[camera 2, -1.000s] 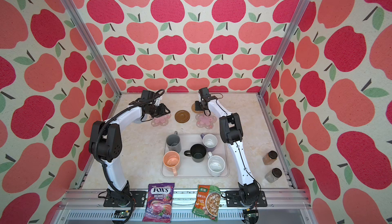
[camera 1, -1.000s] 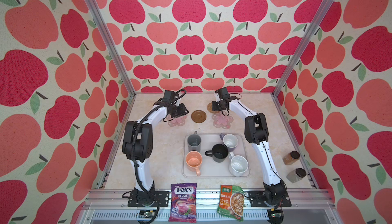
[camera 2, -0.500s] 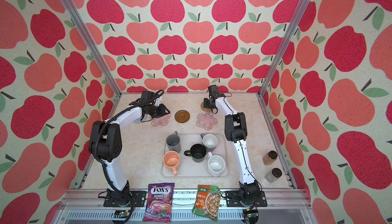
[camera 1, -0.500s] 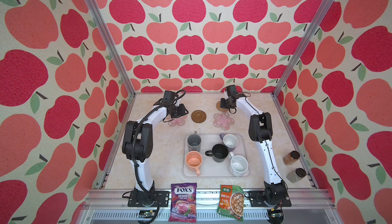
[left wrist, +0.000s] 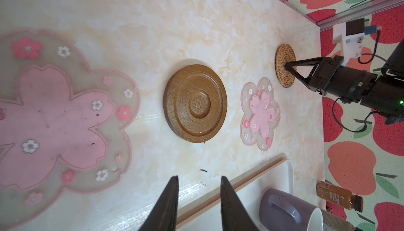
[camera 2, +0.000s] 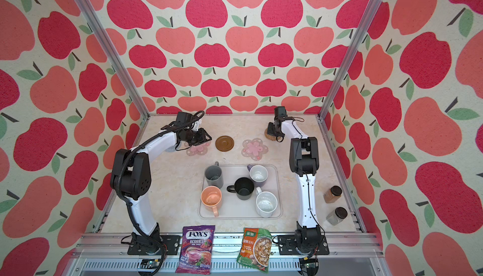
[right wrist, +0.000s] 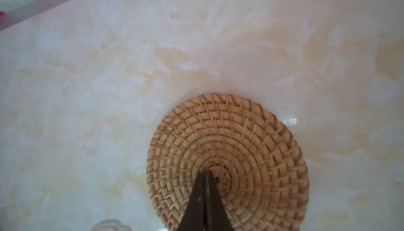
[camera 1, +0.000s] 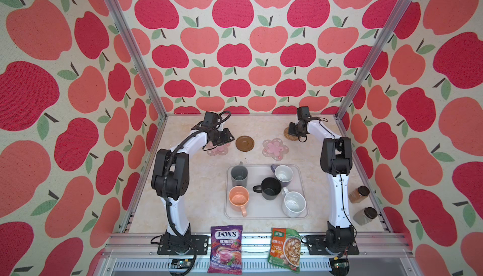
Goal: Place cups on coasters
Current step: Move the coaster to the top-right of the table.
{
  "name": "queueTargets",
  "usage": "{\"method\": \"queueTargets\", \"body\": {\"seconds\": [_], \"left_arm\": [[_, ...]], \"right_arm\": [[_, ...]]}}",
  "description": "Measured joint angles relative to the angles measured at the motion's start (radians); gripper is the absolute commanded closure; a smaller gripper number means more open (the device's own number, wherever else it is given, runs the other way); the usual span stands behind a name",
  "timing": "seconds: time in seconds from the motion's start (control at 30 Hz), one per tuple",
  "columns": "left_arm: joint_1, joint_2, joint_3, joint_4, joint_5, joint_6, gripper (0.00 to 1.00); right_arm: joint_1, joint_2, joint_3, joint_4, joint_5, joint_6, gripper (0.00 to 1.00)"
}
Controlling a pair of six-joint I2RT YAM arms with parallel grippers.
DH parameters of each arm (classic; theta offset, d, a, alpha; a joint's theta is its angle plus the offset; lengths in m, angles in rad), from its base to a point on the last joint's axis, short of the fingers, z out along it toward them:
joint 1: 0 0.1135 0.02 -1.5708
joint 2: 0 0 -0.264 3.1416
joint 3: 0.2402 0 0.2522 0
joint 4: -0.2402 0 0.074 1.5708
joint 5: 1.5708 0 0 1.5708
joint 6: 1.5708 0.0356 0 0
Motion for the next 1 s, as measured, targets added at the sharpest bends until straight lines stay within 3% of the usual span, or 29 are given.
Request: {"method": "queueTargets", "body": {"seconds": [0.23, 0.43, 0.87, 1.0], "left_arm": [[-0.029, 0.0, 0.037, -0.012, -0.002, 0.001, 0.65], [-0.047, 0.0, 0.04, -0.029, -0.006, 0.005, 0.65], [-0.055, -0.035, 0.04, -0.044, -0.032, 0.019, 0.65], [-0.064, -0.04, 0.04, -0.044, -0.039, 0.02, 0.65]], "right_arm": [[-0.032, -0.134, -0.223, 0.06, 0.021, 0.004, 0.94], [-0.044, -0.194, -0.319, 0.087, 0.034, 0.01, 0.94], [-0.067, -0.248, -0.395, 0.091, 0.074, 0.003, 0.88], [-0.067, -0.262, -0.407, 0.079, 0.064, -0.003, 0.8]]}}
